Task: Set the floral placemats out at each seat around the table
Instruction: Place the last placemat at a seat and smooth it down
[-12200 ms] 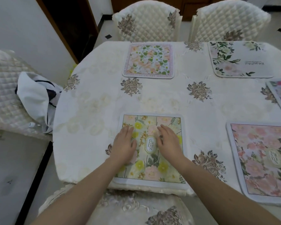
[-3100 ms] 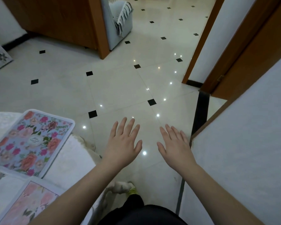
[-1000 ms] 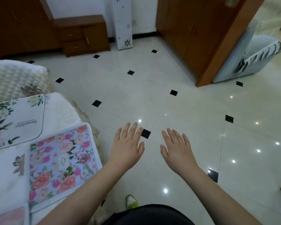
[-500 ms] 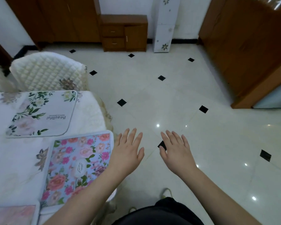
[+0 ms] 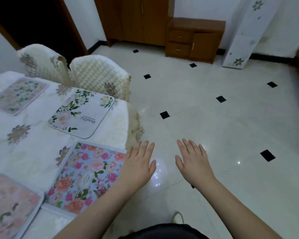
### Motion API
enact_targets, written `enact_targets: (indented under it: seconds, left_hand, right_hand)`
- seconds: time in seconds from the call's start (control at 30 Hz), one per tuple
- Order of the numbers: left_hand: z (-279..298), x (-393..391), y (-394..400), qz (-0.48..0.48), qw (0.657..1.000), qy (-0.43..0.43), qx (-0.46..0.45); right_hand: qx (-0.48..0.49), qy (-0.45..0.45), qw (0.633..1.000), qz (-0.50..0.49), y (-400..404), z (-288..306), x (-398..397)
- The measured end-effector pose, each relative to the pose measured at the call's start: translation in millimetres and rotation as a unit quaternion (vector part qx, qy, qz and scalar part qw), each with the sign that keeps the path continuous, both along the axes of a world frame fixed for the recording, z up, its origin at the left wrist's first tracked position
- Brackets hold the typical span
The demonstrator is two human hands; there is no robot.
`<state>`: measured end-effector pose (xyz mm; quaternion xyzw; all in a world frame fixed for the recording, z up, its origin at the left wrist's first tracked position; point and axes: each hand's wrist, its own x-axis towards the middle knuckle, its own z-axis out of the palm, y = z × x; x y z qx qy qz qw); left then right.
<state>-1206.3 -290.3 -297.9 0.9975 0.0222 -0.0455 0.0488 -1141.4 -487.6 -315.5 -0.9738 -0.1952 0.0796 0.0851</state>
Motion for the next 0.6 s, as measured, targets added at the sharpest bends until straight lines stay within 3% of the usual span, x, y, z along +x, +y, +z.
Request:
enact_targets:
  seconds: [0.27,0.43,0.6]
  left_hand:
    - [-15.3,-12.8,21.0,0.125,0.992,0.025,-0.006]
    - [-20.5,-26.6,48.8,0.197,0.980,-0.021,-0.030]
    - [-33.5,-37.9,86.2,0.257,0.966,-0.005,-0.033]
  right_hand:
    - [0.003,0.025,0.991,0.130,48.2,-4.0,36.8]
    - [-0.002,0.022,0.979,0.205,92.0,-6.3,46.9]
    - [-0.015,0.028,0.966,0.257,143.9,-7.3,47.0]
